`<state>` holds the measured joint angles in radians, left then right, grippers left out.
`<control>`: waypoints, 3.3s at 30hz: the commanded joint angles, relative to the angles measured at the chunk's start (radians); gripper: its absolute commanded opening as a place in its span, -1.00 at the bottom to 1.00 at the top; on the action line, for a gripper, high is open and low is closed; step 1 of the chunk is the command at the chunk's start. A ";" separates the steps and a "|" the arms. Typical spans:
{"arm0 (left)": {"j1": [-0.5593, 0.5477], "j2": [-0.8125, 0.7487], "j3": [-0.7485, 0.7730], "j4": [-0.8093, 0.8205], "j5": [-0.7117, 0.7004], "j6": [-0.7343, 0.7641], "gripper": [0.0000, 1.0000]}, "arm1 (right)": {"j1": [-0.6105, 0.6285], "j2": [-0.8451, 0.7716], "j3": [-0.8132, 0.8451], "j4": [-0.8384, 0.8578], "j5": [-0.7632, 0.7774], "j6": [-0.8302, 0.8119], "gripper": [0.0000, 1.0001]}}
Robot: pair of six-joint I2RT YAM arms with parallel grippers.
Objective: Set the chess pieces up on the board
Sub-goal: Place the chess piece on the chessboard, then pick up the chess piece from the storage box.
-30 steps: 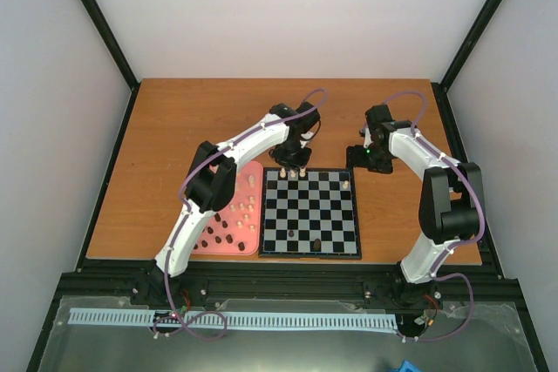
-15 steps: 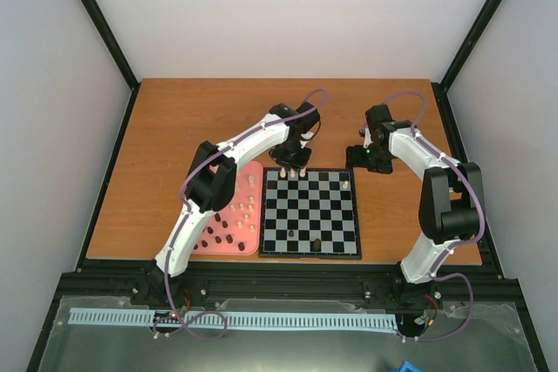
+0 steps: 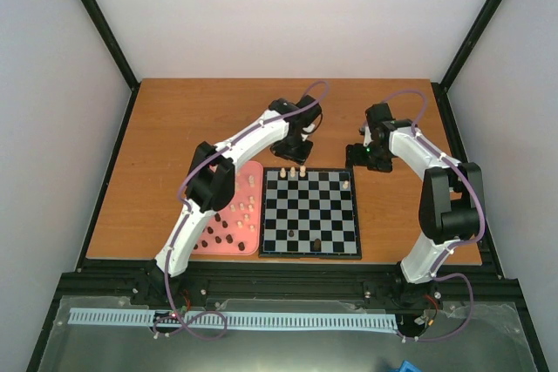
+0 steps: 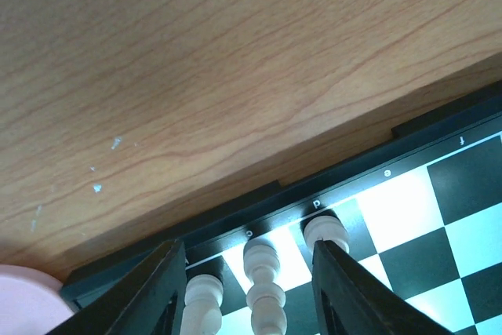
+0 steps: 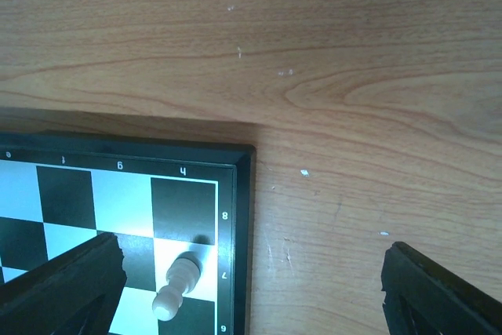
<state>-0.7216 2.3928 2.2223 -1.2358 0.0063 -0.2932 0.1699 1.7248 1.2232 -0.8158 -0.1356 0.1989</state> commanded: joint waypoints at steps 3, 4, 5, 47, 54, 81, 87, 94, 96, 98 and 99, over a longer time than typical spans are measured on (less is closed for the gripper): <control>0.031 0.012 0.058 -0.029 -0.051 0.002 -0.01 | -0.007 -0.015 0.035 -0.005 -0.005 -0.010 0.78; 0.041 0.005 0.056 -0.030 -0.057 0.002 0.00 | -0.007 -0.015 0.034 -0.003 -0.005 -0.012 0.78; 0.052 -0.004 0.052 -0.030 -0.066 0.001 0.00 | -0.007 -0.016 0.034 -0.005 -0.006 -0.012 0.78; 0.509 -0.408 -0.649 0.179 0.006 -0.103 -0.16 | -0.007 0.019 -0.009 0.018 -0.024 -0.002 0.78; 0.513 -0.370 -0.666 0.199 0.057 -0.112 -0.35 | -0.007 0.023 0.004 0.010 -0.017 -0.012 0.78; 0.533 -0.332 -0.691 0.208 0.048 -0.120 -0.48 | -0.007 0.032 0.011 0.007 -0.013 -0.019 0.78; 0.533 -0.331 -0.682 0.202 0.060 -0.119 -0.81 | -0.007 0.034 0.012 0.008 -0.013 -0.016 0.78; 0.533 -0.360 -0.671 0.172 0.070 -0.113 -0.97 | -0.007 0.026 0.003 0.013 -0.013 -0.010 0.78; 0.527 -0.381 -0.649 0.151 0.079 -0.113 -0.98 | -0.007 0.023 0.002 0.015 -0.014 -0.008 0.78; 0.511 -0.401 -0.618 0.129 0.073 -0.112 -0.98 | -0.007 0.020 0.002 0.017 -0.012 -0.008 0.77; 0.499 -0.407 -0.598 0.118 0.072 -0.111 -0.98 | -0.007 0.019 0.002 0.017 -0.011 -0.009 0.77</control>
<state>-0.2008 2.0464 1.5337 -1.0687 0.0681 -0.4076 0.1696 1.7473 1.2201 -0.8108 -0.1501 0.1909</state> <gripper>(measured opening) 0.120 0.888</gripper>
